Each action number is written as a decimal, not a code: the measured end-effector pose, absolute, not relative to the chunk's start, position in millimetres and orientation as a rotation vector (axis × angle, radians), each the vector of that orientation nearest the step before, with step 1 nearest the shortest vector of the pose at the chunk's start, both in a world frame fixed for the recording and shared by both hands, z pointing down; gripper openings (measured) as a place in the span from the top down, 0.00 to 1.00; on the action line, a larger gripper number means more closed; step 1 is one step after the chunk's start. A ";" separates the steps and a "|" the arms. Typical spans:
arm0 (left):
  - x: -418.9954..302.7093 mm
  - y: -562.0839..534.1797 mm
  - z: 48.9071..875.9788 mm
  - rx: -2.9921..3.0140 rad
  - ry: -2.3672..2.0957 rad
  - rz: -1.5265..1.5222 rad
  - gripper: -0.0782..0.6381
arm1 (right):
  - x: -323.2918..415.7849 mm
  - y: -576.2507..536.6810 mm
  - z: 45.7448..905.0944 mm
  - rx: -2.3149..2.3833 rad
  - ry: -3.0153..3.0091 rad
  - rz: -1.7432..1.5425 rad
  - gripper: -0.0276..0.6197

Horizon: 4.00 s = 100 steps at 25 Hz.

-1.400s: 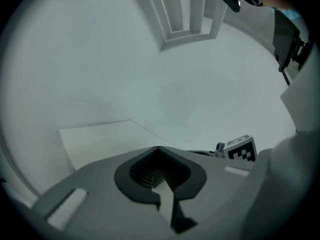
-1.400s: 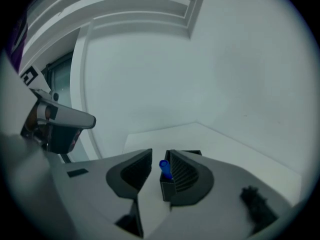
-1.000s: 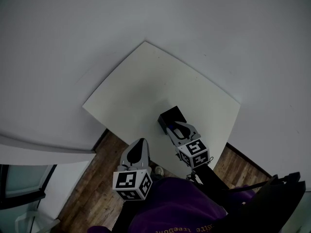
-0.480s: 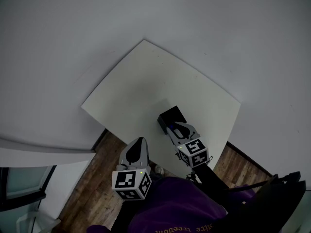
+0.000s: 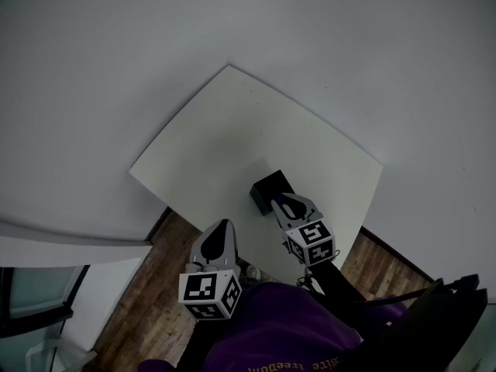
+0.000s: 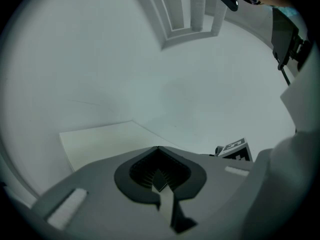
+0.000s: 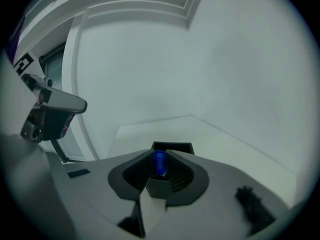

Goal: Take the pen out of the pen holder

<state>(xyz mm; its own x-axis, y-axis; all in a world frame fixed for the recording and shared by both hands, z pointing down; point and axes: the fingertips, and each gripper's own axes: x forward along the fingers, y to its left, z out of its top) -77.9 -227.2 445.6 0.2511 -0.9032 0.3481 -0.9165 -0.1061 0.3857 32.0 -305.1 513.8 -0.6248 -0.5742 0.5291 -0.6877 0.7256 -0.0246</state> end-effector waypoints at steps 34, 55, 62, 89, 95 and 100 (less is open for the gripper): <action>-85.0 -221.9 427.4 2.008 -1.697 -0.025 0.88 | 41.0 -311.4 443.4 1.086 -2.565 0.205 0.85; -80.5 -218.6 417.6 2.038 -1.701 -0.036 0.88 | 44.7 -306.2 397.0 1.146 -2.680 0.172 0.85; -81.1 -218.0 416.1 2.042 -1.702 -0.035 0.88 | 43.9 -306.0 387.3 1.155 -2.703 0.168 0.85; -82.5 -217.1 415.7 2.039 -1.710 -0.044 0.88 | 43.4 -300.1 360.0 1.158 -2.770 0.141 0.85; -82.4 -217.0 413.6 2.043 -1.708 -0.050 0.88 | 45.5 -297.1 352.9 1.179 -2.789 0.150 0.85; -81.9 -216.8 413.8 2.041 -1.709 -0.050 0.88 | 46.5 -295.0 343.5 1.185 -2.803 0.142 0.85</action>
